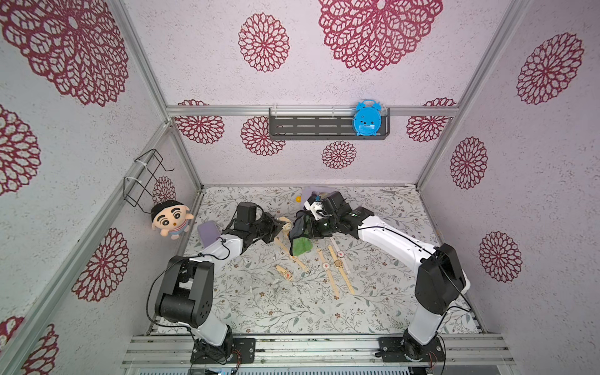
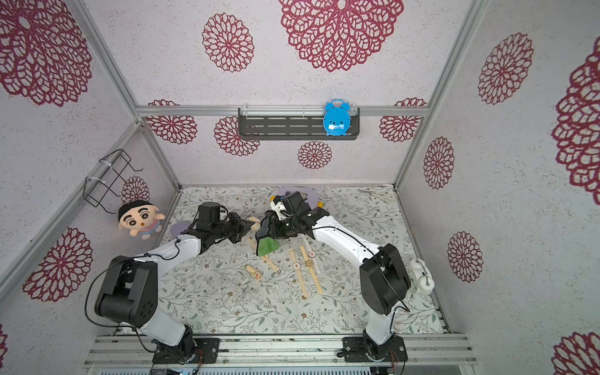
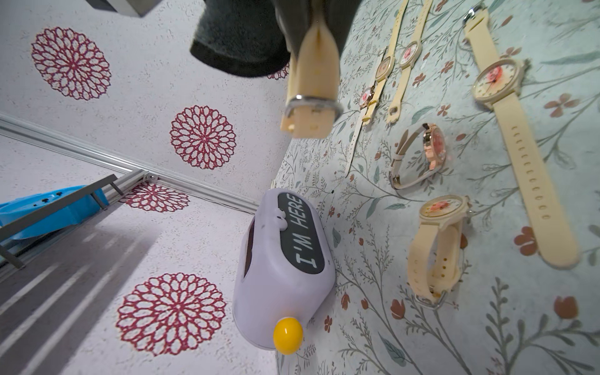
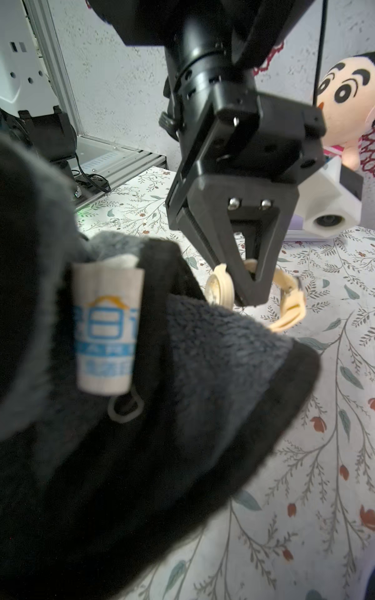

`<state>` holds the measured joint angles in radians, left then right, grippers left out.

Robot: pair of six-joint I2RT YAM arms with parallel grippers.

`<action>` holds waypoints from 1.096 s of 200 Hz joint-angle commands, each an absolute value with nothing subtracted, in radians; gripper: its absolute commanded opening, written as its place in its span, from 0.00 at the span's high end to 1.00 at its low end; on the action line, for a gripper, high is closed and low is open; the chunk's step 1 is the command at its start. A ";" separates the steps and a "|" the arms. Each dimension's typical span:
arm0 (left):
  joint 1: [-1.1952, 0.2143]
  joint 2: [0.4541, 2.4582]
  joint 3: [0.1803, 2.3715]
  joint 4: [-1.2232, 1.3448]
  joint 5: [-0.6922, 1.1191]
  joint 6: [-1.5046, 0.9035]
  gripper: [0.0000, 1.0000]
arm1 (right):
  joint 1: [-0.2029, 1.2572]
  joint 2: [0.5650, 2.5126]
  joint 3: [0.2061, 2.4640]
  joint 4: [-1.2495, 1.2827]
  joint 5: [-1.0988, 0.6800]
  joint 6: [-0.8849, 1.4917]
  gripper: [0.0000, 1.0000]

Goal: Wipe the watch dial
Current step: Wipe the dirt from the watch dial.

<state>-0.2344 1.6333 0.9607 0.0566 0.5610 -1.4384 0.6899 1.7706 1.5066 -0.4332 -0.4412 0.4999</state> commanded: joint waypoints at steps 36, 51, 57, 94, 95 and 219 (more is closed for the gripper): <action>-0.339 1.642 1.025 0.152 0.591 -1.580 1.00 | 0.680 1.816 1.582 -0.409 -0.412 0.456 1.00; -0.364 1.637 1.026 0.149 0.588 -1.578 1.00 | 0.669 1.851 1.620 -0.420 -0.411 0.443 1.00; -0.373 1.635 1.025 0.142 0.588 -1.572 1.00 | 0.662 1.865 1.641 -0.427 -0.411 0.440 1.00; -0.415 1.619 1.005 0.084 0.596 -1.523 1.00 | 0.620 1.941 1.801 -0.494 -0.422 0.409 1.00; -0.416 1.618 1.005 0.082 0.597 -1.522 1.00 | 0.618 1.943 1.805 -0.496 -0.423 0.406 1.00; -0.242 1.403 0.906 -0.235 0.647 -1.310 1.00 | 0.459 2.041 2.014 -0.620 -0.454 0.336 1.00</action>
